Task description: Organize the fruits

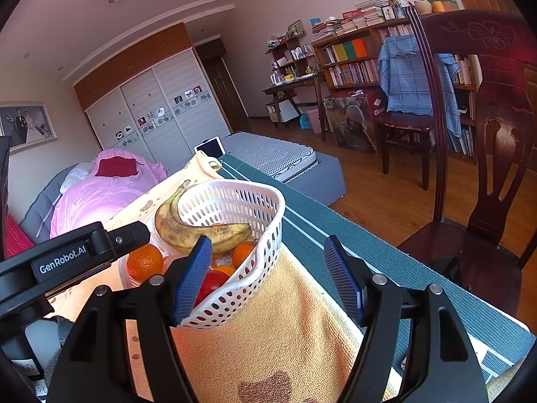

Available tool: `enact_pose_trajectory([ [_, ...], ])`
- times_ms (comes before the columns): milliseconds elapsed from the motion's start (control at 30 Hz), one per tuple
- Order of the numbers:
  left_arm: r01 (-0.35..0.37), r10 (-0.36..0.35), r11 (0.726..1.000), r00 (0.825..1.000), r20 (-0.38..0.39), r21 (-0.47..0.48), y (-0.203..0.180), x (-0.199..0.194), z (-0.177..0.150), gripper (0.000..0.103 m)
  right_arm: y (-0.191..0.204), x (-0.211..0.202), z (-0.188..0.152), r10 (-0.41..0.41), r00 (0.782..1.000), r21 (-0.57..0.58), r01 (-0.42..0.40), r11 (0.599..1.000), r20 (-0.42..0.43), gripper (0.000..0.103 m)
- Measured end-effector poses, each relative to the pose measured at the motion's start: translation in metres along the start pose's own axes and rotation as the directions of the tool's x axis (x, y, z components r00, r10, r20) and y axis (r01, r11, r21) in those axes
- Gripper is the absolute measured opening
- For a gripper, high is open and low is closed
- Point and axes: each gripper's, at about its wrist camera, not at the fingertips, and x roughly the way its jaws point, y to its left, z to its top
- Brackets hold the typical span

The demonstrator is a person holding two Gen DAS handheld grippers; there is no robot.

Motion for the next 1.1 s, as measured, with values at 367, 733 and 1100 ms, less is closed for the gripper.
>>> enact_pose_trajectory([
  [367,-0.046,0.045,0.999,0.995,0.091,0.01,0.002,-0.026,-0.001,0.081,0.002,-0.004,0.0,-0.01,0.999,-0.017,0.01,1.0,0.031,0.075],
  [733,-0.111,0.115,0.993,0.984,0.138,-0.036,0.02,-0.041,-0.011,0.092,0.003,-0.007,-0.002,-0.035,0.997,-0.028,0.037,0.999,0.063,0.083],
  [1100,-0.229,0.224,0.974,0.958,0.177,0.003,0.022,-0.056,-0.031,0.093,0.005,-0.01,-0.003,-0.033,0.996,-0.042,0.037,0.998,0.079,0.084],
])
